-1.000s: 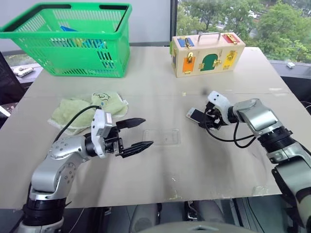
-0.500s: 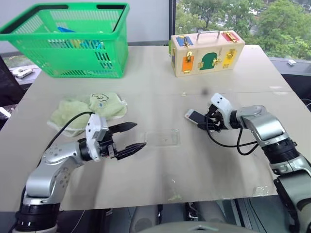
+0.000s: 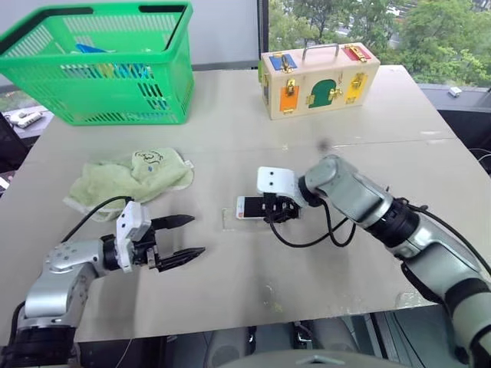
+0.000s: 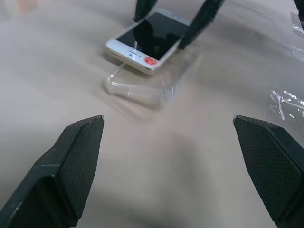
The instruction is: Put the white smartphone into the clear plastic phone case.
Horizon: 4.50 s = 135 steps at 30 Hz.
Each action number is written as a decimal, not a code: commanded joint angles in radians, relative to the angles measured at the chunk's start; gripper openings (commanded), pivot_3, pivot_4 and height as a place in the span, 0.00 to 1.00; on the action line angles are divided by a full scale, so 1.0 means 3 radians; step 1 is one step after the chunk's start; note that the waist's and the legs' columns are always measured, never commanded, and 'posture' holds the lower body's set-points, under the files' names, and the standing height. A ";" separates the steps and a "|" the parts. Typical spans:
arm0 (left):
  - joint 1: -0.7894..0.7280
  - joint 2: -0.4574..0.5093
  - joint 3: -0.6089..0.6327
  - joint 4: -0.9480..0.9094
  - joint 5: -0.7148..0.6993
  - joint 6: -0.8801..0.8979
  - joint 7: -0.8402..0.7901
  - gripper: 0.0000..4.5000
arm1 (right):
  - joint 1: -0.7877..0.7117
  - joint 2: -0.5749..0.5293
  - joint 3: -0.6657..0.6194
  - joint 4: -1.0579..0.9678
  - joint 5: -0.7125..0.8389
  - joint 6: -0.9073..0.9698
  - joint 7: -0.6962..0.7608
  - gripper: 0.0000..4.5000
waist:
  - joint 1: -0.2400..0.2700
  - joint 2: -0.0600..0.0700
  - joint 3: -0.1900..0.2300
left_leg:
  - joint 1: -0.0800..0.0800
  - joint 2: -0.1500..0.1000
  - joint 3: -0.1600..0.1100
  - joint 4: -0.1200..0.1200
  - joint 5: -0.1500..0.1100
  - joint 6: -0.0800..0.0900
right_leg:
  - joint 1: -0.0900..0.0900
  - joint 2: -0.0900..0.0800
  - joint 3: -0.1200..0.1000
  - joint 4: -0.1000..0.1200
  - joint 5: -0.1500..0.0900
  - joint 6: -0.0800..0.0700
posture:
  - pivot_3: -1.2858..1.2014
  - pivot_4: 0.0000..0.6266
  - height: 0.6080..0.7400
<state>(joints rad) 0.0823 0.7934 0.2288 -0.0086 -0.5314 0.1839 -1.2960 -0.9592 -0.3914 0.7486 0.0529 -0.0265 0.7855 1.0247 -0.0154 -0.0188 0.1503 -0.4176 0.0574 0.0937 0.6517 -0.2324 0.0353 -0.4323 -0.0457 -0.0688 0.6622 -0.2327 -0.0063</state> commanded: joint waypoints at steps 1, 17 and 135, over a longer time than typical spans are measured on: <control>0.0048 0.0045 0.0125 -0.0080 -0.0023 -0.0052 -0.0007 1.00 | -0.0001 -0.0039 0.0090 -0.0069 -0.0053 -0.0050 0.0178 0.61 | 0.0000 0.0000 0.0000 | 0.0000 0.0000 0.0000 0.0000 0.0000 0.0000 | 0.0000 -0.0001 0.0001 0.0000 0.0000 -0.0001 | 0.52 0.24 1.00; 0.0049 -0.0039 0.0074 -0.0062 0.0018 -0.0143 0.0096 1.00 | -0.0060 -0.0019 0.0273 -0.0123 -0.0371 -0.0179 0.0511 0.61 | -0.0001 0.0002 0.0002 | 0.0000 0.0000 -0.0002 -0.0002 0.0000 -0.0001 | -0.0001 -0.0001 0.0001 0.0000 0.0005 -0.0010 | 0.52 0.24 1.00; -0.0948 -0.0649 -0.0858 -0.0404 0.0399 0.0541 0.0656 0.00 | 0.1247 -0.0642 -0.0406 -0.0651 0.0451 0.0338 -0.0563 0.01 | 0.0019 -0.0020 0.0013 | 0.0013 0.0000 -0.0011 0.0007 0.0001 0.0000 | 0.0019 0.0022 0.0005 0.0003 0.0000 0.0006 | 0.52 0.24 1.00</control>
<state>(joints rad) -0.2004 0.5994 -0.0398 -0.0953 -0.3955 0.3455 -1.1085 -0.6296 -0.5569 0.5647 -0.2313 0.1546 0.8199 0.8540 -0.0098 -0.0247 0.1541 -0.4130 0.0575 0.0898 0.6541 -0.2319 0.0352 -0.4254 -0.0391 -0.0678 0.6631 -0.2327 -0.0045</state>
